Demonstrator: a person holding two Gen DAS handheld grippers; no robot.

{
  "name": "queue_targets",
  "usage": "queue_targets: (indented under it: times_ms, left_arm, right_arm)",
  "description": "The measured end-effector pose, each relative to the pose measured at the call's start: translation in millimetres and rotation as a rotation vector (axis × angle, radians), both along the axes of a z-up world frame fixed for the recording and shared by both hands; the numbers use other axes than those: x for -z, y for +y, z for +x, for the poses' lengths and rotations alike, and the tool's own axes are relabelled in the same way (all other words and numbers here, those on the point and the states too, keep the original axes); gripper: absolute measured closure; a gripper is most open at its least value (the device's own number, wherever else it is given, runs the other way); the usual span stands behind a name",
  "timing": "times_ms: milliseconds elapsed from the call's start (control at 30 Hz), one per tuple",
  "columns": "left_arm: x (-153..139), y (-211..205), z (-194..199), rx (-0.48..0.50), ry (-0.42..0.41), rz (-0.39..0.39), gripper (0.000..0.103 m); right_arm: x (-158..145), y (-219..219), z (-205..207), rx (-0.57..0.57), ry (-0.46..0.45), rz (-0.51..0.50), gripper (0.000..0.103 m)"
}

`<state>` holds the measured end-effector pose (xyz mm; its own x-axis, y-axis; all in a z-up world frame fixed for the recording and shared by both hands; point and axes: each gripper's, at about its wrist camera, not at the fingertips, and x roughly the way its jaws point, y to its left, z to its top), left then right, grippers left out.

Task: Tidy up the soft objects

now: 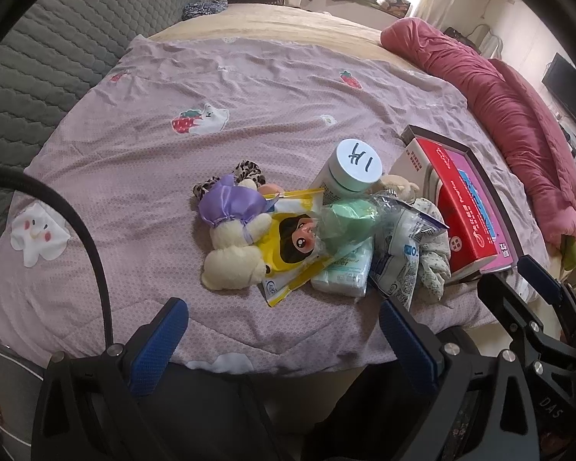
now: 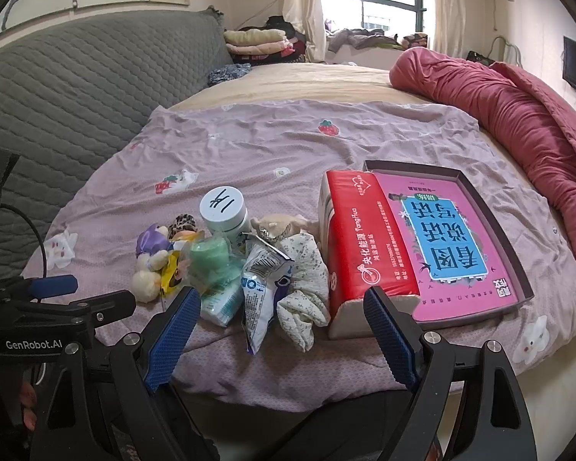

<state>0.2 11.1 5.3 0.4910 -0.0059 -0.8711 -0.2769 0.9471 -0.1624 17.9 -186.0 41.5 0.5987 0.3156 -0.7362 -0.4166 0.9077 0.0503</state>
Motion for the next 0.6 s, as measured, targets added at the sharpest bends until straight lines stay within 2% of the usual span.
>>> queue_targets:
  times_ms: [600]
  left_arm:
    - [0.7,4.0,0.9,-0.009,-0.001,-0.007,0.002]
  right_arm:
    - [-0.4,1.7,-1.3,-0.022,-0.010,-0.012,0.016]
